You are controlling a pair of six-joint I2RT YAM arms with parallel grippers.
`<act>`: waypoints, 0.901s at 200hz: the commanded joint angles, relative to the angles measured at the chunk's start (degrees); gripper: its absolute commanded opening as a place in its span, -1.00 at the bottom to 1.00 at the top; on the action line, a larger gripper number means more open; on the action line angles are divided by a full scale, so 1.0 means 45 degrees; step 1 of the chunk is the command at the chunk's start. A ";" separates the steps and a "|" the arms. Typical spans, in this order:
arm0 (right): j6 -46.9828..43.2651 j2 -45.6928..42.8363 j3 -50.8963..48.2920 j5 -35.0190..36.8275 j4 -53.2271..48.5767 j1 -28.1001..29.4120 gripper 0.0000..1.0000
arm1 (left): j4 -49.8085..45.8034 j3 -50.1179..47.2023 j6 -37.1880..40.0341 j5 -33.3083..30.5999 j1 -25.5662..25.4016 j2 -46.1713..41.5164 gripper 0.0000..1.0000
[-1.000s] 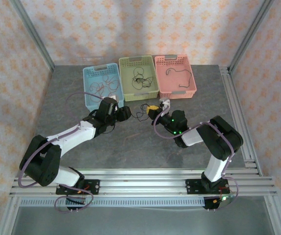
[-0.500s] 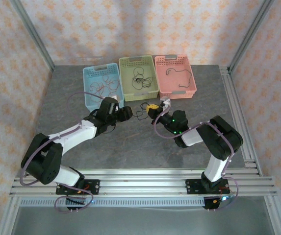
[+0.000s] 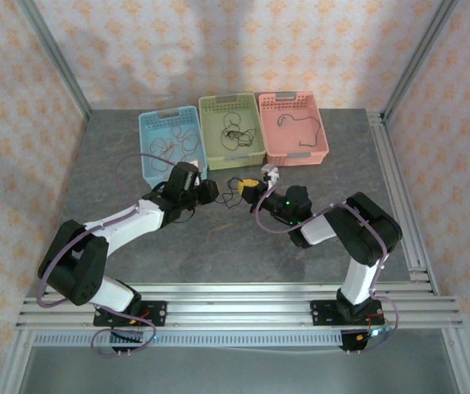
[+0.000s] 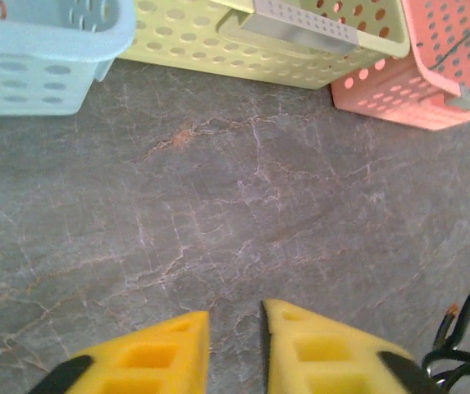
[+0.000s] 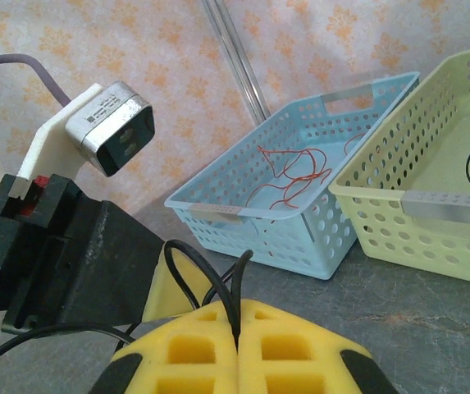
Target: Untangle the cables
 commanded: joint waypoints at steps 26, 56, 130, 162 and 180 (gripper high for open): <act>-0.0125 0.0058 0.0152 0.0033 0.0699 0.0068 -1.00 | 0.0119 0.0045 -0.0168 -0.0516 0.0004 -0.0309 -1.00; -0.0633 -0.0238 0.0159 0.0729 -0.0338 0.0065 -1.00 | 0.0303 -0.0497 -0.0366 -0.1120 0.0069 -0.0982 -1.00; -0.2554 -0.1015 0.0502 0.2654 -0.3956 0.0076 -0.88 | 0.0805 -0.2482 -0.1730 -0.2870 0.0954 -0.3248 -1.00; -0.2661 -0.0916 0.0694 0.1894 -0.4240 0.0085 -0.84 | 0.0694 -0.3085 -0.2226 -0.3468 0.1238 -0.3977 -1.00; -0.2631 -0.0858 0.0727 0.1559 -0.4043 0.0185 -0.76 | 0.0703 -0.3102 -0.2249 -0.3506 0.1246 -0.4003 -1.00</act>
